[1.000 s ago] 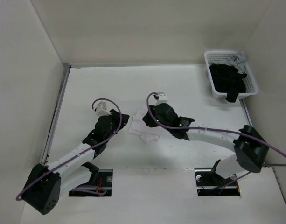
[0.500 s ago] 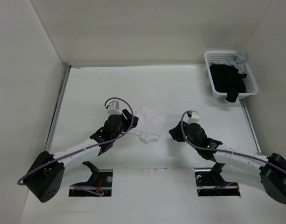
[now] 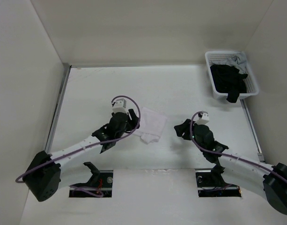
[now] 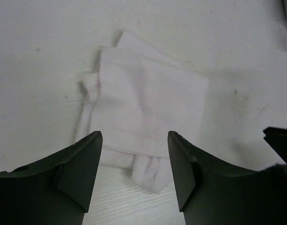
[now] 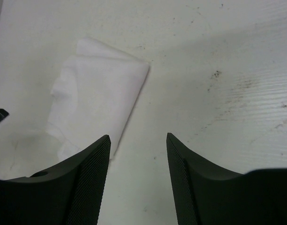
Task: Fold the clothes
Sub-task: Fold the tank top
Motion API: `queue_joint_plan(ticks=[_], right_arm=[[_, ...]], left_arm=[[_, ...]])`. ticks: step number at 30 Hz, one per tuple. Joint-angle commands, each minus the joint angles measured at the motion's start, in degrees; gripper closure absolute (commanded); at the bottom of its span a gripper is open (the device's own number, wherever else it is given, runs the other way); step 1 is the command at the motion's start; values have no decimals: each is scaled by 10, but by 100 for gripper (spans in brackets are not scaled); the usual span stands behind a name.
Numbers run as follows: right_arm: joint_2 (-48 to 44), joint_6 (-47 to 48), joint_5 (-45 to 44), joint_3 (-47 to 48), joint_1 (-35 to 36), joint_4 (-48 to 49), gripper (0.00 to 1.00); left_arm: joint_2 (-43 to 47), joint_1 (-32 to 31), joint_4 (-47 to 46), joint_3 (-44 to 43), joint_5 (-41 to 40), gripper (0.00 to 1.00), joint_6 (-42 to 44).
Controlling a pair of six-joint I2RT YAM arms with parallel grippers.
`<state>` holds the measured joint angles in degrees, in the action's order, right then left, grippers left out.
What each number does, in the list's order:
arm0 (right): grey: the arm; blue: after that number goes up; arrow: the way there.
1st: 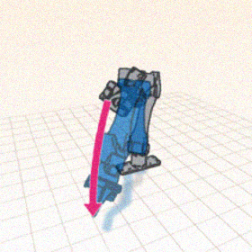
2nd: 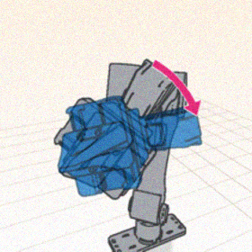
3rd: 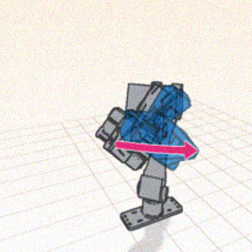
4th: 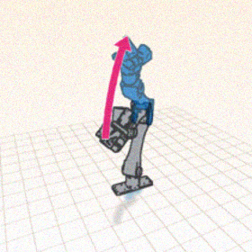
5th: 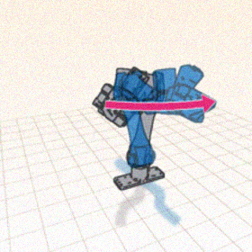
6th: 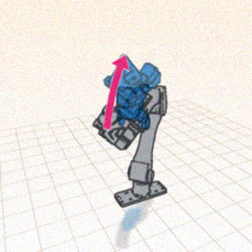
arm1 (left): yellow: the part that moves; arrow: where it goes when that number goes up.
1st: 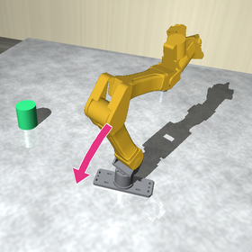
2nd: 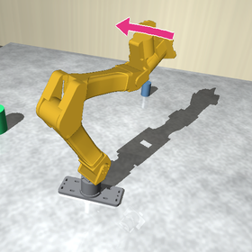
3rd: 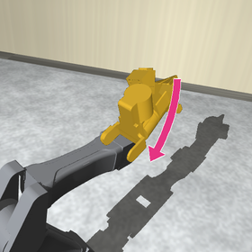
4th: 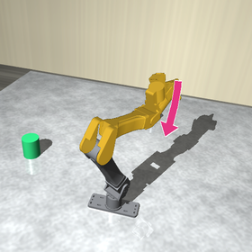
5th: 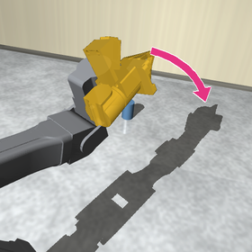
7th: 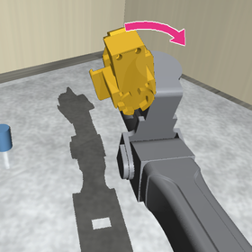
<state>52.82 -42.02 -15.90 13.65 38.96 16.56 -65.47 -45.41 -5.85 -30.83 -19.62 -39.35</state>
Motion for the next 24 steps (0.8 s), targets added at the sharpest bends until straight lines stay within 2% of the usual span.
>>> queue_joint_plan(ticks=[1, 5, 12, 17, 24], right_arm=[[-37, 11, -20, -15, -6, 43, 42], [-63, 18, -50, -27, -7, 51, 40], [-77, 14, -84, -38, -11, 57, 38], [-40, 14, -71, -27, -17, 66, 38], [-32, 12, -72, -24, -17, 67, 38]], left_arm=[[80, 64, 38, 20, -27, 42, 0], [136, 154, 63, 51, 13, 41, -9], [130, 244, 60, 74, 85, 41, -22], [119, 280, 50, 72, 111, 42, -28], [102, 292, 30, 75, 135, 43, -33]])
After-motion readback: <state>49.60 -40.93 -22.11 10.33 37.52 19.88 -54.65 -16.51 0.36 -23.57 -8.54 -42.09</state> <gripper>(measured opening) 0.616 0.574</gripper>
